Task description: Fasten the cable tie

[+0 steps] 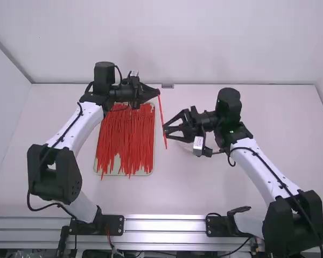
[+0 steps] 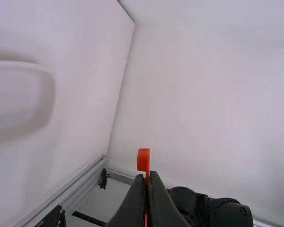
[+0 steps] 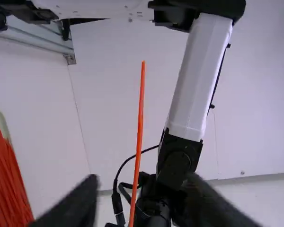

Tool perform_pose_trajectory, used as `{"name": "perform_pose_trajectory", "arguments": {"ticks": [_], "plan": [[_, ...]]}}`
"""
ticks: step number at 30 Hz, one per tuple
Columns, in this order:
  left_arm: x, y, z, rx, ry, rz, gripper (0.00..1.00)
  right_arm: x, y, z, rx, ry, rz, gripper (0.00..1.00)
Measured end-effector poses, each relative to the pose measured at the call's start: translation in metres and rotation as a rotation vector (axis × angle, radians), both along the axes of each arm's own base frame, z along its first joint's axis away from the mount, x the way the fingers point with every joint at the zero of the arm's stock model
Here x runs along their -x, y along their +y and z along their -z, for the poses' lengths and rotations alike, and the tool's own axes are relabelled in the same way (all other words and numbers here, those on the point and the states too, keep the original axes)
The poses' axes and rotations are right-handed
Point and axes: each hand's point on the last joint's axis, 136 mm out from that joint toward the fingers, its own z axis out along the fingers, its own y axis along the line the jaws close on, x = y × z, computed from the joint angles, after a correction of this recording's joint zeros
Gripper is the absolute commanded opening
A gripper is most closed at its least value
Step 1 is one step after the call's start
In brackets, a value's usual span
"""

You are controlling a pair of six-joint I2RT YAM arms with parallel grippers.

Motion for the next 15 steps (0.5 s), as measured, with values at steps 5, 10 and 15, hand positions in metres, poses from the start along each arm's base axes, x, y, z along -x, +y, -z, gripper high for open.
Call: {"name": "perform_pose_trajectory", "arguments": {"ticks": [5, 10, 15], "plan": [[-0.0024, 0.0002, 0.0, 0.001, -0.022, -0.006, 0.02, 0.0017, -0.0005, -0.0003, -0.002, -0.001, -0.011, 0.0], [-0.0021, -0.0002, 0.0018, 0.001, -0.022, -0.006, 0.02, 0.0019, -0.0006, -0.0004, -0.002, -0.001, -0.012, 0.0], [-0.0024, -0.0033, 0.001, 0.001, -0.044, -0.002, 0.02, 0.0023, -0.0007, -0.0001, -0.001, 0.002, -0.014, 0.0]]}}
